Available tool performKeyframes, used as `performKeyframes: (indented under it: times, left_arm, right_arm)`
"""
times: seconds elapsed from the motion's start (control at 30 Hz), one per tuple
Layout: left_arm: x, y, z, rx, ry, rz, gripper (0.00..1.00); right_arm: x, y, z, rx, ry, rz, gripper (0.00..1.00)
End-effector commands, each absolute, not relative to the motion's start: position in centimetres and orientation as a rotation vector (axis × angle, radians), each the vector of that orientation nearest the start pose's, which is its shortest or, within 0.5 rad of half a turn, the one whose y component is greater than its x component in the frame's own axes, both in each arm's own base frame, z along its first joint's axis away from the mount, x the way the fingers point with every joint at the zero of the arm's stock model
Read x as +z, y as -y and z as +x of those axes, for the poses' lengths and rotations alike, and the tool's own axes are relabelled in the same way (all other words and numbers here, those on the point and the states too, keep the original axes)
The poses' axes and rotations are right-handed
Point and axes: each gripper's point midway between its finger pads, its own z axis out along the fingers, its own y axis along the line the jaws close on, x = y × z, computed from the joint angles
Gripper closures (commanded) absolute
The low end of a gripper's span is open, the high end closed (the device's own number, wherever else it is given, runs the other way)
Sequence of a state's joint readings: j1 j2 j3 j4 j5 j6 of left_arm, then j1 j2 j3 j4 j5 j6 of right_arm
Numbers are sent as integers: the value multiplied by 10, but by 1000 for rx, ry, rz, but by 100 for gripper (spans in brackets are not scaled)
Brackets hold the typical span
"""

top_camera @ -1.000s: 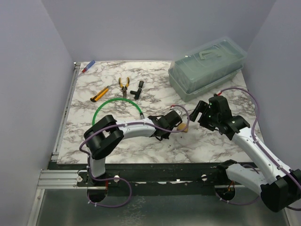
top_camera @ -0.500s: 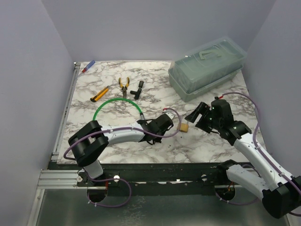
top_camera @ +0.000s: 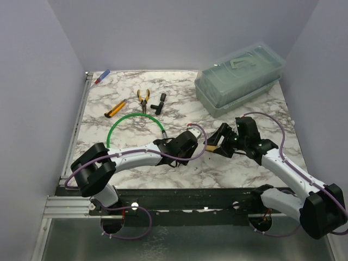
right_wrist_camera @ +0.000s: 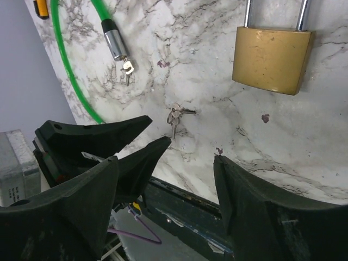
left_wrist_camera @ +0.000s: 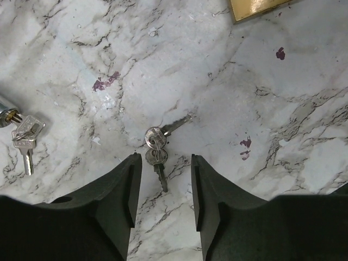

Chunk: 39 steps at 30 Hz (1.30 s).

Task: Unlock with the key

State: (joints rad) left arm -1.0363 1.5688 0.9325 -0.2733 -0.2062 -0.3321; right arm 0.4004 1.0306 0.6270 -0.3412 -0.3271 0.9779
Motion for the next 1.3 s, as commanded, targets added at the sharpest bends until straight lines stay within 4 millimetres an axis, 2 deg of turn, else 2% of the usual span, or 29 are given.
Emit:
performKeyframes:
  times: [0.0,0.13,0.37,0.7,0.97,1.27]
  left_arm:
    - [52,301,199,-318,-2393,831,50]
    - [43,299,201,-280,-2411,858,49]
    - [20,300,210,-215,-2472,880,52]
    - [11,302,218,-194,-2496,874,57]
    - [3,290,221,-173,-2528,861,65]
    - [-4,290,222,-186,-2549,870,80]
  right_arm:
    - [124,-201,224,1067,-2493,544,24]
    - [124,-200,226,1055,-2485,545,24]
    - [125,-201,227,1052,-2492,532,24]
    - [122,-198,225,1036,-2492,525,24]
    - [122,-198,224,1032,-2494,514,25]
    - [121,-197,224,1029,-2494,512,25]
